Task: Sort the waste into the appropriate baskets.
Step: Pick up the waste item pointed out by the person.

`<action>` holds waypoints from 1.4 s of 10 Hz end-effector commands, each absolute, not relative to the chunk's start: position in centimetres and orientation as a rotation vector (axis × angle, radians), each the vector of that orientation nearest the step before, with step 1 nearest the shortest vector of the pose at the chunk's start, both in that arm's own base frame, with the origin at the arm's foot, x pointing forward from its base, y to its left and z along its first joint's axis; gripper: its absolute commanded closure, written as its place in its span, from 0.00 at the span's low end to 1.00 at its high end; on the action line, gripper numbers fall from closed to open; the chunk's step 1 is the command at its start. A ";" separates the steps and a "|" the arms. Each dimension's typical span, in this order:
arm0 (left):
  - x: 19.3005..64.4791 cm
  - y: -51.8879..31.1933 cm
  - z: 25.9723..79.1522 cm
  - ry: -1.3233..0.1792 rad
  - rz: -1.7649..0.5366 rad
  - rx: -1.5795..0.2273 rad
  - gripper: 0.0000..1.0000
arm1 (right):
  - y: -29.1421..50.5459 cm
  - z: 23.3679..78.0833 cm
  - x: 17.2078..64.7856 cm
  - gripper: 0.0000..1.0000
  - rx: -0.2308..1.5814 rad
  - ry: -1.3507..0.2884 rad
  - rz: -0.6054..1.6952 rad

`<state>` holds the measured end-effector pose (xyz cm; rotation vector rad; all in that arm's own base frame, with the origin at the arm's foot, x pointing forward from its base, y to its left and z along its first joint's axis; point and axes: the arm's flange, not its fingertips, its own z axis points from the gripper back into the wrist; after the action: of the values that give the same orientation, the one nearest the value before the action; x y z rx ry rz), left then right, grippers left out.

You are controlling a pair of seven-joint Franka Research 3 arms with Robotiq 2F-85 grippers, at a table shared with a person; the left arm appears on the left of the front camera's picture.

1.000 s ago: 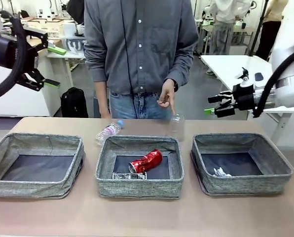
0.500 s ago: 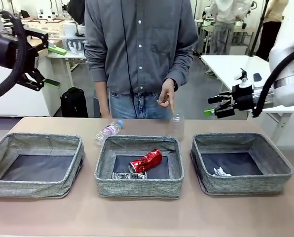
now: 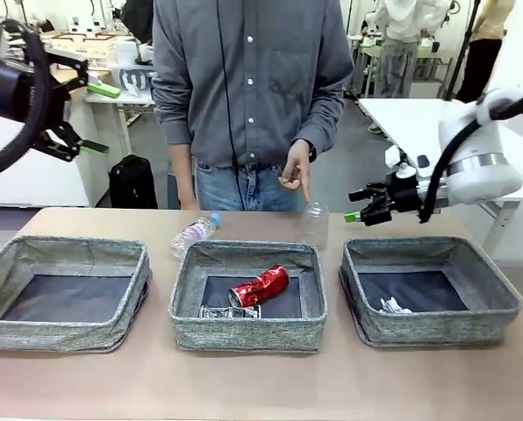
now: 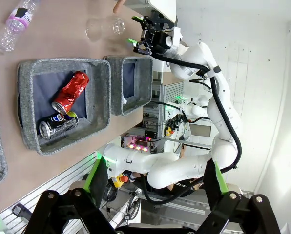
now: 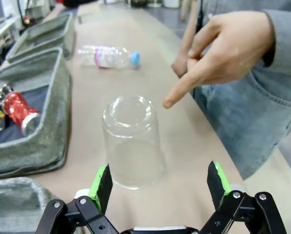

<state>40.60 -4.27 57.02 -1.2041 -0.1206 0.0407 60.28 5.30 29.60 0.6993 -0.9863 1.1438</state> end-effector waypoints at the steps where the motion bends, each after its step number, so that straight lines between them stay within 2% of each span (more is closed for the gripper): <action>1: 40.3 -4.1 57.1 -0.117 0.027 -1.202 0.00 | 6.5 29.0 61.5 0.00 0.687 -1.049 1.173; 3: 40.3 -4.1 57.1 -0.117 0.027 -1.202 0.00 | 7.8 28.7 62.2 0.00 0.725 -1.039 1.187; 7: 40.3 -4.1 57.1 -0.117 0.027 -1.202 0.00 | 10.3 27.2 62.6 0.00 0.793 -0.919 1.298; 14: 40.3 -4.1 57.1 -0.117 0.027 -1.202 0.00 | 13.2 25.0 63.1 0.00 0.852 -0.890 1.234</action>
<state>40.60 -4.27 57.04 -1.2041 -0.1208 0.0404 61.97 12.54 24.81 0.8504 -0.8918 1.2675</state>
